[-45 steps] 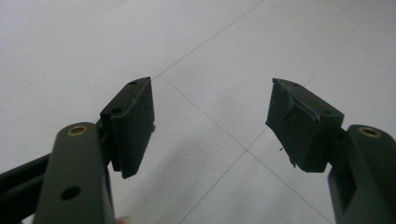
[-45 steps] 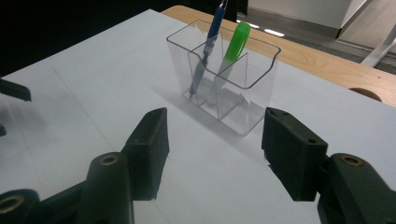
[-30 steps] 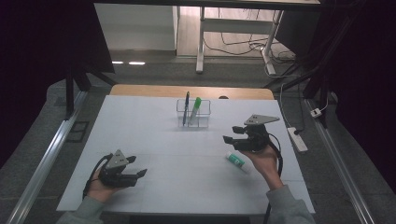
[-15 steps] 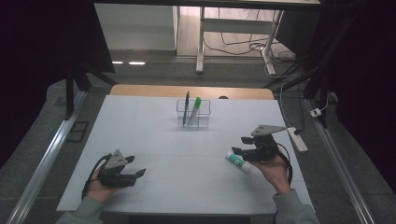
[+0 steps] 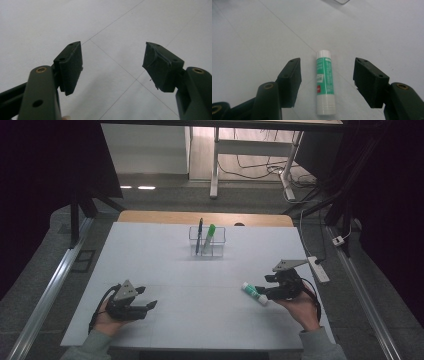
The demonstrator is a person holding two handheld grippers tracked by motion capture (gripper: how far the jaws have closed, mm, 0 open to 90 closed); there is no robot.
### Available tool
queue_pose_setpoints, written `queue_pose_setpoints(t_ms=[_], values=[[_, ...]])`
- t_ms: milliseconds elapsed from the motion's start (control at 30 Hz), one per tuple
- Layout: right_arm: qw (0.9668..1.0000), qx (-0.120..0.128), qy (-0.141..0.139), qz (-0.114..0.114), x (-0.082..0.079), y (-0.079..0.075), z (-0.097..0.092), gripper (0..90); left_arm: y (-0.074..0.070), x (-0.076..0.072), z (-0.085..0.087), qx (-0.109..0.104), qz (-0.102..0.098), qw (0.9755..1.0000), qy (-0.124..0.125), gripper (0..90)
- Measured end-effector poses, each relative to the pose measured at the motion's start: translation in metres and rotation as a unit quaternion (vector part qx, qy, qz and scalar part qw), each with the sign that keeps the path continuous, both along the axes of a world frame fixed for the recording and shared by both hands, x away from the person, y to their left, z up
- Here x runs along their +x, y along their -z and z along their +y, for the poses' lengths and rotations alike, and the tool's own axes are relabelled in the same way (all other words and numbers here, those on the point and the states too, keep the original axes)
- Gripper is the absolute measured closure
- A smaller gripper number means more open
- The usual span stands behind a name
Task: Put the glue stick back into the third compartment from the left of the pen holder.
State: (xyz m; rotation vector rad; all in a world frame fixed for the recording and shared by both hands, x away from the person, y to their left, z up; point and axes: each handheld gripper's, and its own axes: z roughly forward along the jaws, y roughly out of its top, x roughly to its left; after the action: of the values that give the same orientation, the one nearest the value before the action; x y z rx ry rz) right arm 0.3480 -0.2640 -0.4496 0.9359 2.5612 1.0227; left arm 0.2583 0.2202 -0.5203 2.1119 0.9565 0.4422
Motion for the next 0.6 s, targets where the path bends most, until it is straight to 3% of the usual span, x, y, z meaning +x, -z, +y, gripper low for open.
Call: queue_pose_setpoints(t_ms=[300,600], values=[[0.9990,-0.040,-0.003,0.020,0.001,0.007,0.004,39.9,0.000,0.001,0.000,0.003,-0.001,1.0000,0.001,31.3],[0.9960,-0.079,-0.004,0.042,0.001,0.014,0.010,40.0,0.001,0.003,0.000,0.005,0.001,1.0000,-0.005,31.3]])
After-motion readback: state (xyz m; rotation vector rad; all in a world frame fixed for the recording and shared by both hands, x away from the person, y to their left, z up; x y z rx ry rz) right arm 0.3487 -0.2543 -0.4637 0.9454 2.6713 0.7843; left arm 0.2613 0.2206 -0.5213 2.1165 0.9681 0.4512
